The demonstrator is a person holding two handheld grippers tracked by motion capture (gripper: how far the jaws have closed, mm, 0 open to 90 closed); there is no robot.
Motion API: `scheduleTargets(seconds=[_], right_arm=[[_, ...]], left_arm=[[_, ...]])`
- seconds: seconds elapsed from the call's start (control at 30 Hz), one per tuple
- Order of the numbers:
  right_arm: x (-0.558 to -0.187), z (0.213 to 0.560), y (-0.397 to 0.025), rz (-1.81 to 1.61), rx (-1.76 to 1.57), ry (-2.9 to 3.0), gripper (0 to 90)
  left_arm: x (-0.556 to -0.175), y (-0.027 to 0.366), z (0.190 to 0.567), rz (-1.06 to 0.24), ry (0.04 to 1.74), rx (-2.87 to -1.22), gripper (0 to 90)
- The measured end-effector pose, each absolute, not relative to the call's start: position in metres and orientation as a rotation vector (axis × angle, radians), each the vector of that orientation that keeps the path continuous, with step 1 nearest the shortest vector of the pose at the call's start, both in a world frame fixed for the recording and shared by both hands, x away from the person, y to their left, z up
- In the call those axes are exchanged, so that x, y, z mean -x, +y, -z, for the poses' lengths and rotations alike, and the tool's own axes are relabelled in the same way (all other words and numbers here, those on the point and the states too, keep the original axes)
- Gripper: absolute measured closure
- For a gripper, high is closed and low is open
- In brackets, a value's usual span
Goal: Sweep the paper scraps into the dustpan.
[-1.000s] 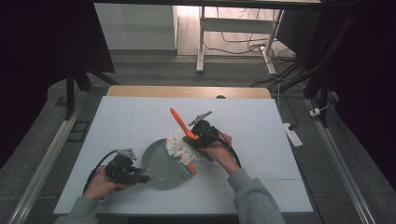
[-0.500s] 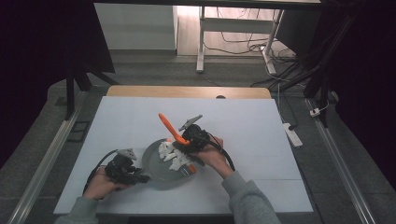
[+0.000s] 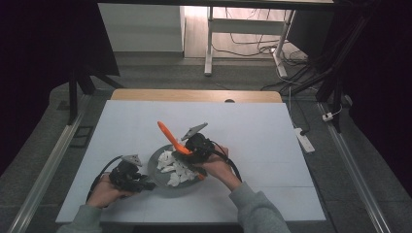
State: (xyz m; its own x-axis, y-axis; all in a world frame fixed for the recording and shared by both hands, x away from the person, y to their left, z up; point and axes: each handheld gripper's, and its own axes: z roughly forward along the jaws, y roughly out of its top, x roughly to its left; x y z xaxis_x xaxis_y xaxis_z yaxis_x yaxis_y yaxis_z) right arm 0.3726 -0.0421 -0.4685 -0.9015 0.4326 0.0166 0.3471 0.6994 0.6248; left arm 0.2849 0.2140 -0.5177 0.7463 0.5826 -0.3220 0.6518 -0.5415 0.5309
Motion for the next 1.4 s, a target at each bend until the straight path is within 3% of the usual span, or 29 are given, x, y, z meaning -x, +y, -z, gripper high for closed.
scheduleTargets(seconds=[0.33, 0.67, 1.4], right_arm=[[-0.383, 0.442, -0.069, -1.034, -0.736, 2.653, 70.4], [-0.407, 0.439, -0.09, -1.013, -0.841, 2.563, 70.5], [-0.467, 0.473, -0.088, -0.844, -0.957, 2.544, 70.5]], left_arm=[[-0.285, 0.214, 0.518, 0.141, 0.924, -2.298, 61.5], [-0.285, 0.214, 0.518, 0.14, 0.926, -2.297, 61.5], [-0.285, 0.222, 0.518, 0.137, 0.951, -2.28, 61.5]])
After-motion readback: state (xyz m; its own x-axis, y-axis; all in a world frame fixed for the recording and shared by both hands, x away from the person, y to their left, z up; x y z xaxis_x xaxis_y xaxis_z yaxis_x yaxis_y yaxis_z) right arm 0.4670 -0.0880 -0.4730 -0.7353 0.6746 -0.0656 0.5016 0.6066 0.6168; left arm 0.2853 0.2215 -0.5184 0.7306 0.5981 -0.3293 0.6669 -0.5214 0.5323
